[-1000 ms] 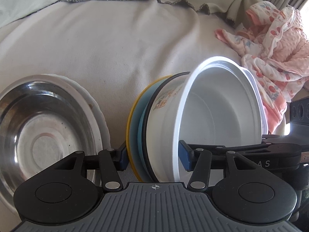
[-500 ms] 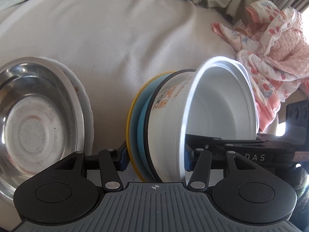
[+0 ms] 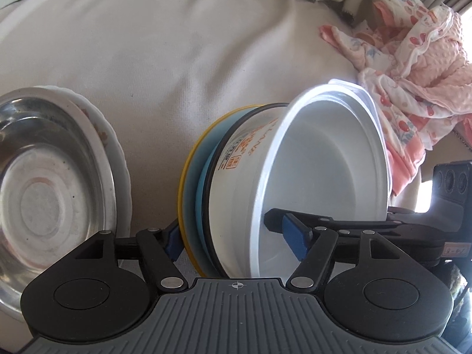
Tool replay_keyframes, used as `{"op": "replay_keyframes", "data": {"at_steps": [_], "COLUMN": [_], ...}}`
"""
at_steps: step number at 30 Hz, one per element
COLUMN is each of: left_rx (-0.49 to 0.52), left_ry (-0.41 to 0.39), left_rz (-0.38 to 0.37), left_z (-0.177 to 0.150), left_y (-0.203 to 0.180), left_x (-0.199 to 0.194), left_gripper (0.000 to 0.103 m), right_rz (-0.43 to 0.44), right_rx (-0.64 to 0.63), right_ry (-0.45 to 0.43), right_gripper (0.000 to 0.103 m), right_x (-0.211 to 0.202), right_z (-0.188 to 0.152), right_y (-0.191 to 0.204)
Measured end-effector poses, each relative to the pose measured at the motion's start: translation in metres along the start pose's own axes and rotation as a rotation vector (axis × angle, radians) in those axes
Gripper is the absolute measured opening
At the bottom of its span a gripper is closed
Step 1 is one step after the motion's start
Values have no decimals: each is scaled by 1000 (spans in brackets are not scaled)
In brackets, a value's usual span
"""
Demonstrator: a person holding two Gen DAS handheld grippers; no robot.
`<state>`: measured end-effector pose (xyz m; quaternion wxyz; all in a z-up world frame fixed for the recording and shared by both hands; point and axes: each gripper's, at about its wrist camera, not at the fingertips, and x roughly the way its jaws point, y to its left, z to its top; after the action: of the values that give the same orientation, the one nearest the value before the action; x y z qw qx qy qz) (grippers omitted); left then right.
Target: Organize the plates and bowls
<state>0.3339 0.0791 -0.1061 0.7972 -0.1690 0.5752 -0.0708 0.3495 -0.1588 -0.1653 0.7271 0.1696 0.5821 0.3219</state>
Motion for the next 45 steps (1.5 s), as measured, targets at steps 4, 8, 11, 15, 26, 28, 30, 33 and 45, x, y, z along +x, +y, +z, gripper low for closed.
{"op": "replay_keyframes", "data": {"at_steps": [4,8,11,15,26,28,30,33,45], "left_rx": [13,-4,-21,-35,-44,-41,-39,-41,-65], "left_ry": [5,18,27,30,29,26,21,16,36], "left_rz": [4,-16,-30,-33,-26,-30,-34,-44,-41], "left_z": [-2,1,2,3,4,3,2,0,1], "left_y": [0,4,7,8,11,13,13,16,22], "left_x": [0,1,1,0,-6,-8,-8,-7,-2], "left_gripper": [73,72,72,72,72,72,72,72,70], "right_rz": [-4,-26,-45,-53,-38,-41,-44,-52,-39], "right_rx": [-9,-2,7,16,39,33,25,12,10], "right_ry": [28,77,107,117,119,118,119,116,91], "right_gripper": [53,52,52,52,53,53,53,53,55], "right_x": [1,3,5,7,8,7,7,9,23], "right_z": [4,11,16,18,10,9,11,11,12], "right_y": [3,7,11,12,14,16,14,16,18]}}
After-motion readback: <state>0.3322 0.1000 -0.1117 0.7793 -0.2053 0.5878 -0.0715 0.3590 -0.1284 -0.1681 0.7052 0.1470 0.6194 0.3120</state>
